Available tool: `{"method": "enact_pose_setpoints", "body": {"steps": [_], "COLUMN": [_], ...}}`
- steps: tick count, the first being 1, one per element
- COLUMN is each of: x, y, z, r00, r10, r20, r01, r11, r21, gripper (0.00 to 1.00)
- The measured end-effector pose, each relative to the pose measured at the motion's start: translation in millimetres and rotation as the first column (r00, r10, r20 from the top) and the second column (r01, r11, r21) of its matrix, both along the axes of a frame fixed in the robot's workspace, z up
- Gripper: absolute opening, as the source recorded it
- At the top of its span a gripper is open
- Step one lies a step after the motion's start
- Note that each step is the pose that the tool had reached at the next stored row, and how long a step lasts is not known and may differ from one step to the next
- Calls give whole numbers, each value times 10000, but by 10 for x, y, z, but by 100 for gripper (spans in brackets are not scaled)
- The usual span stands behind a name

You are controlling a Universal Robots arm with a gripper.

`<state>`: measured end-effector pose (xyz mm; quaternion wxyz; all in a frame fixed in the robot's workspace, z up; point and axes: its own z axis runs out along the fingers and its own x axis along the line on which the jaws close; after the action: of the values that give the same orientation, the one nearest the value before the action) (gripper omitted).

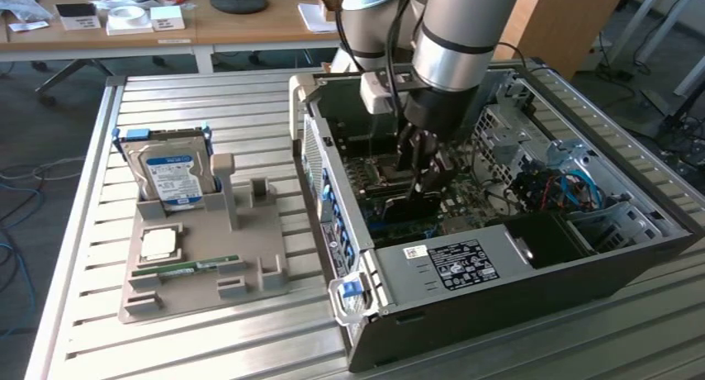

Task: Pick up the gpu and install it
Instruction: 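Insert the gpu into the slot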

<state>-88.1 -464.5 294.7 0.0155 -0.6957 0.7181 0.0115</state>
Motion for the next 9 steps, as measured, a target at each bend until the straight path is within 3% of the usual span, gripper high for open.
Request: {"method": "enact_pose_setpoints", "body": {"steps": [9], "x": [0], "y": [0], "z": [94], "r00": [9997], "r10": [260], "r20": [12], "r01": [-260], "r11": [9997], "r21": [9], "gripper": [58]}}
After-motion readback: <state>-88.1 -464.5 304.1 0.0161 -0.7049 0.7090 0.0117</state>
